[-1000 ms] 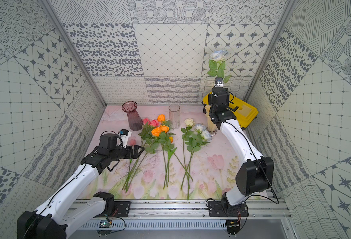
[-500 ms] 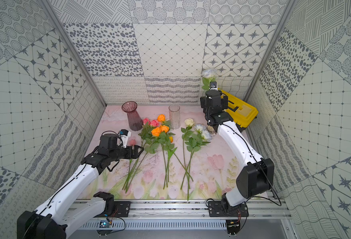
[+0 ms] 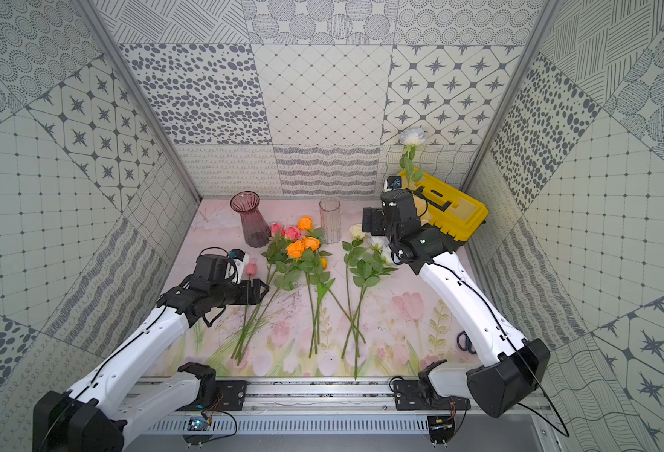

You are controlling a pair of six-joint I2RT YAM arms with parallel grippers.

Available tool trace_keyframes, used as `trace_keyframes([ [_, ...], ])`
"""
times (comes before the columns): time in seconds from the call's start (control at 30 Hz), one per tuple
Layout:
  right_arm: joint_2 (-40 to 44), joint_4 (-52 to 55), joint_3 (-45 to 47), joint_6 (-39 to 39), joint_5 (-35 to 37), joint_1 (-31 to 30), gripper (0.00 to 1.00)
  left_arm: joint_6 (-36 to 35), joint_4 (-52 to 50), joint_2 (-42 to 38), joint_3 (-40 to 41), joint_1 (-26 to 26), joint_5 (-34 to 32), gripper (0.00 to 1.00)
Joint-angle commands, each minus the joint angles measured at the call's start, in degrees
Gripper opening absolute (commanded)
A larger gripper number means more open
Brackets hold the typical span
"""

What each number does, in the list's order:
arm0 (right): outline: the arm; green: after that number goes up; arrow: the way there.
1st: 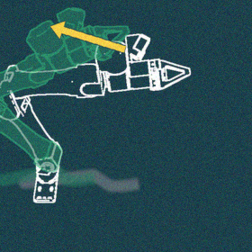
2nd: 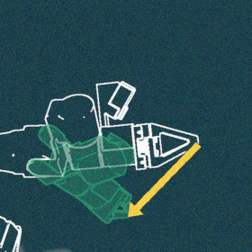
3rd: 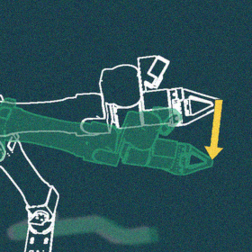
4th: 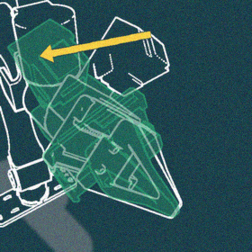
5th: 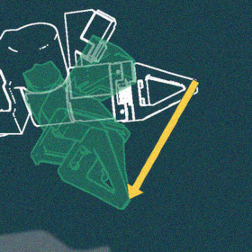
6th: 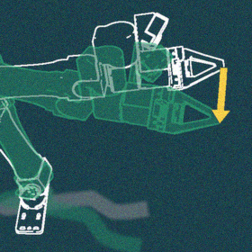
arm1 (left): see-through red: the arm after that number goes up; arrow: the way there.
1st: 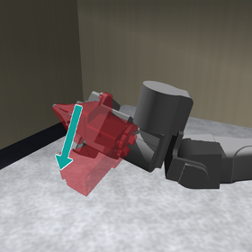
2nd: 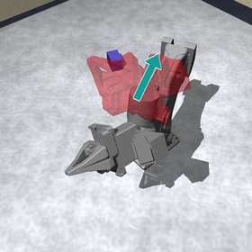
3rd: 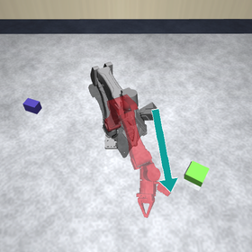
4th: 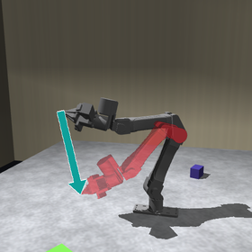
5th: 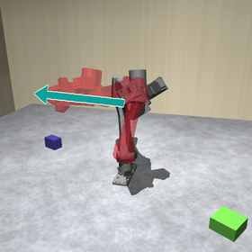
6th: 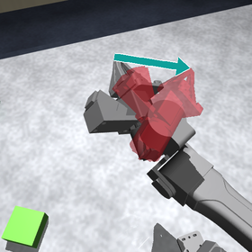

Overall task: Arrange the flowers in different vases according to their variety
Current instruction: Insert the flower into the vase, then pick up the flower at the center of the board.

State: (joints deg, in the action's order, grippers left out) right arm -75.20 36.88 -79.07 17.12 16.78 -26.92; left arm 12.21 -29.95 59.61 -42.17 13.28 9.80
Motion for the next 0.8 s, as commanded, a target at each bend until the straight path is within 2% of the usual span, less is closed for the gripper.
trace_keyframes([
  [0.0, 1.7, 3.7, 3.1, 7.8, -8.9, -0.7, 0.97, -3.3, -4.5, 3.8, -2.0, 3.3, -3.1, 0.87],
  [0.13, 3.3, 4.2, 7.2, 10.9, -12.1, -1.6, 0.97, -4.2, -5.5, 8.4, -3.0, 6.0, -5.3, 0.84],
  [0.4, 7.9, 3.9, 14.8, 15.4, -12.0, -3.8, 0.97, -5.7, -5.4, 18.5, -7.8, 9.5, -10.0, 0.7],
  [0.77, 11.9, 3.8, 19.2, 18.3, -11.8, -3.8, 0.97, -7.5, -4.5, 30.7, -12.8, 10.8, -13.7, 0.55],
])
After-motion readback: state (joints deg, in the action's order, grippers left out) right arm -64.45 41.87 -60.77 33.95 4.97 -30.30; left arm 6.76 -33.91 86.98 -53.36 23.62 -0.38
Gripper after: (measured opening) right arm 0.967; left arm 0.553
